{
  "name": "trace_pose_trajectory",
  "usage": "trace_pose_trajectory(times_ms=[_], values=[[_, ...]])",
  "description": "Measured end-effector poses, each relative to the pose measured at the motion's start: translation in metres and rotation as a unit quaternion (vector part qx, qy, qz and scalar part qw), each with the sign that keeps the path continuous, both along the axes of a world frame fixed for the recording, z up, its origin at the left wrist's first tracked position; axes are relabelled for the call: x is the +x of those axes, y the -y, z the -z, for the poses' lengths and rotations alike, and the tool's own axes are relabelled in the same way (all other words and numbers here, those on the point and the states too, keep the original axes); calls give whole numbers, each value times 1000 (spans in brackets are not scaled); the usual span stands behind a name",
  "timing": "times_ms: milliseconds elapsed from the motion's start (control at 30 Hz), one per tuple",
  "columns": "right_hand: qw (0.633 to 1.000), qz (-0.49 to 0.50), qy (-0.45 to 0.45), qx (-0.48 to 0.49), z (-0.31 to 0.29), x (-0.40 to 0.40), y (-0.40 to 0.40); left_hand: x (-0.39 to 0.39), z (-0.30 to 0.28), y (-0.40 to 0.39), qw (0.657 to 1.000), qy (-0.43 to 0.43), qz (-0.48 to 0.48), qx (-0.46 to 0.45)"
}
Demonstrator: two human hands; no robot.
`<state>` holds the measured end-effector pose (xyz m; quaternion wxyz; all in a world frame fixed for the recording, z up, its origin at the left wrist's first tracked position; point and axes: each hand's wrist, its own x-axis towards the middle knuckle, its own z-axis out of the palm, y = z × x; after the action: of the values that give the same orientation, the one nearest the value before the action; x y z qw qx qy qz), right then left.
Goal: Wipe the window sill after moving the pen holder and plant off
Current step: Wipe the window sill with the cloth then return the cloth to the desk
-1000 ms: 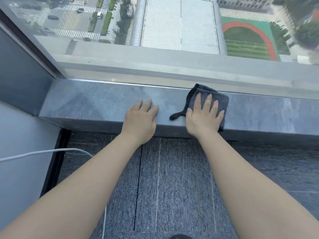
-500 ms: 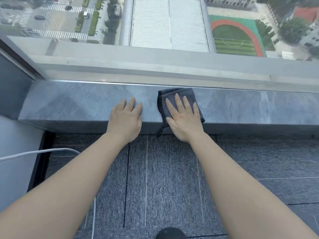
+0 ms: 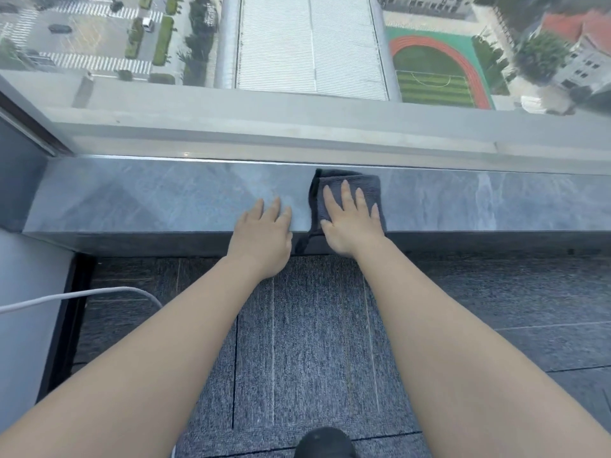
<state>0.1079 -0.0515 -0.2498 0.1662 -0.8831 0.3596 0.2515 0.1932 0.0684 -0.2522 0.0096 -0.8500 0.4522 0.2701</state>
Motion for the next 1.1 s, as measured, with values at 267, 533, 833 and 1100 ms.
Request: trace_pose_trajectory(times_ms=[267, 533, 833, 1100], values=[[999, -29, -7, 34, -4, -12, 3, -6, -4, -10, 1000, -4, 2, 11], [997, -52, 54, -28, 13, -50, 65, -55, 7, 46, 993, 45, -81, -68], [995, -50, 63, -51, 14, -155, 140, -124, 8, 108, 992, 73, -92, -53], [996, 26, 55, -65, 15, -178, 203, -168, 1, 151, 985, 66, -142, -71]])
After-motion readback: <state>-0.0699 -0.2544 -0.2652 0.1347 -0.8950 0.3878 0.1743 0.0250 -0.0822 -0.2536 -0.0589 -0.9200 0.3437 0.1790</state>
